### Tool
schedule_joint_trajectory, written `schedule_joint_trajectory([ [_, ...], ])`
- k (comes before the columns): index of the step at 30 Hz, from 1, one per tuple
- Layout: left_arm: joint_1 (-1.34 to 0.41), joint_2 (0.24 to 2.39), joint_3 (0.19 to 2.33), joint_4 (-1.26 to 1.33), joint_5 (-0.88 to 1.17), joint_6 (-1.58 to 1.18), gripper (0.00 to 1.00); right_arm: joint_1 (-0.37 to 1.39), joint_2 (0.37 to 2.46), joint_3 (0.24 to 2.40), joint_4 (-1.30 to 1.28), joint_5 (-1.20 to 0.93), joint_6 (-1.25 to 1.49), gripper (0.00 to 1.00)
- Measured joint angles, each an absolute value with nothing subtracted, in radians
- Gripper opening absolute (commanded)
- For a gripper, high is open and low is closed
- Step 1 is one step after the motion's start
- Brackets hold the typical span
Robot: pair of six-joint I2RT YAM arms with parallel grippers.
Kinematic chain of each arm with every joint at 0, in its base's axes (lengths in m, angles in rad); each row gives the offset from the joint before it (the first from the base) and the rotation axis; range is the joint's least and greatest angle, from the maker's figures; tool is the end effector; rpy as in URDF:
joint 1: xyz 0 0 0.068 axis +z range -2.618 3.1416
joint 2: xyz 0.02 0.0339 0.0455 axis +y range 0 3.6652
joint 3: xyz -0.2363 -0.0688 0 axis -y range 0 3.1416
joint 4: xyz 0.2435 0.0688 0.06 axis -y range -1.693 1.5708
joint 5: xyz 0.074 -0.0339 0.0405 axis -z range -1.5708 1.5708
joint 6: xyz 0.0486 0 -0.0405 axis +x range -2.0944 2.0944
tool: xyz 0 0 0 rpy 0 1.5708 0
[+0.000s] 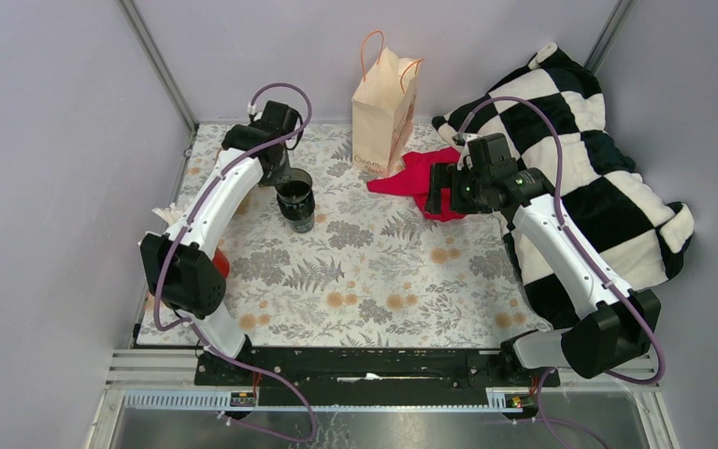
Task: Pack the takeout coffee
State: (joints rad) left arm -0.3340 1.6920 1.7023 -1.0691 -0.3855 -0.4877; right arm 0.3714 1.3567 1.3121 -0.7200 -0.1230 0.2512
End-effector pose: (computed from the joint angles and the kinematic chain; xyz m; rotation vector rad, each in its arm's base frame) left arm 0.3364 -0.0974 0.3068 -0.3216 2.5008 0.1873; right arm 0.2811 0.1159 0.3089 -0.2046 2.3640 0.4489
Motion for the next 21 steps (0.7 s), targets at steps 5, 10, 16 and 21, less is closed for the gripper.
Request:
schedule_joint_trajectory([
  [5,-0.334,1.689,1.728,-1.081,-0.391,-0.489,0.0,0.371,1.357,1.312,-0.72,-0.126,0.251,1.0],
  [10,-0.334,1.683,1.761,-1.082,-0.392,-0.498,0.0,0.371,1.357,1.312,-0.72,-0.126,0.252,1.0],
  [16,-0.334,1.668,1.783,-1.091,-0.392,-0.511,0.0,0.371,1.357,1.312,-0.72,-0.126,0.252,1.0],
  [21,-0.334,1.655,1.786,-1.097,-0.394,-0.516,0.0,0.371,1.357,1.311,-0.719,-0.128,0.252,1.0],
])
